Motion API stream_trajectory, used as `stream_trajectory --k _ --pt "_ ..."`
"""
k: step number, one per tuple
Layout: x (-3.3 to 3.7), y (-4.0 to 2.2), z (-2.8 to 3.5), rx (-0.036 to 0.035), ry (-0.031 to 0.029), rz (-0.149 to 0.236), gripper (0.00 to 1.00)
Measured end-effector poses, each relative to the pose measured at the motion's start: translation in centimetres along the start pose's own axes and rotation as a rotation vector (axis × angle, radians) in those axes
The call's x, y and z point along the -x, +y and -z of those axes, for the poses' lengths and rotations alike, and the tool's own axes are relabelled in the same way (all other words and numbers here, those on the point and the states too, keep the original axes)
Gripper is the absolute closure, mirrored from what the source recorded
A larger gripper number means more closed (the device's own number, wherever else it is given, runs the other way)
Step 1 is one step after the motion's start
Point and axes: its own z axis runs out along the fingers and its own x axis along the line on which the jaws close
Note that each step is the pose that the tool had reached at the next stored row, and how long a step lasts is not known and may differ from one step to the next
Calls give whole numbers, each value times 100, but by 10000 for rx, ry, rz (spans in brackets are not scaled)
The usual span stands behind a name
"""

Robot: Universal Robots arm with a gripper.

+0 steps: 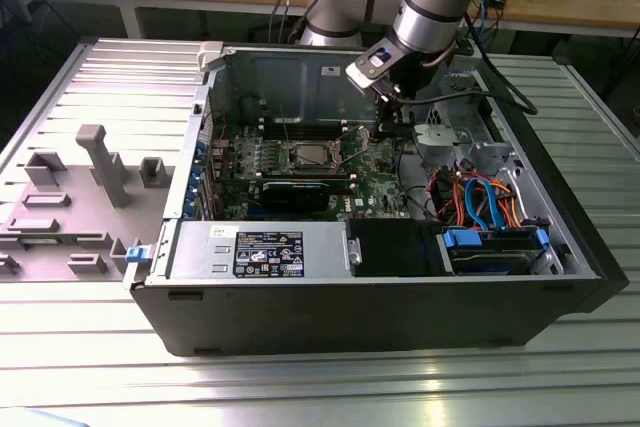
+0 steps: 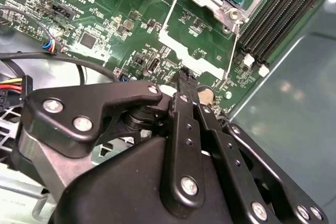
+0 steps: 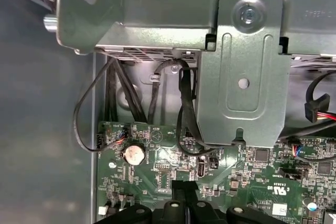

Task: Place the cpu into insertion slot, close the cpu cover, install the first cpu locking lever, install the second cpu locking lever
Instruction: 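Close the cpu cover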

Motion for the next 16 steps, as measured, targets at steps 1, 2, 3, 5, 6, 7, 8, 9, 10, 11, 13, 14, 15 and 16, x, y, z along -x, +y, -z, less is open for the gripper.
stream_trajectory --k 1,2,3,5,6,7,8,9,10,11,13,14,15,16 --pt "0 -5 -4 0 6 3 89" --pt "-1 -16 -6 0 10 5 89" --pt "-3 -72 -14 3 27 5 89" --pt "-5 -144 -22 14 29 7 89" --pt "-6 -164 -24 19 30 7 89" --pt "-7 -189 -27 26 32 7 89" --pt "-8 -207 -29 30 33 9 89" --pt "-11 -259 -35 43 36 10 89" --pt "-13 -300 -39 50 40 10 89" --pt "-15 -336 -44 57 46 12 89" --pt "-19 -401 -51 69 59 13 89" --pt "-20 -425 -54 74 62 16 89" --pt "-24 -487 -61 86 72 16 89" --pt "-26 -541 -67 97 81 19 89"
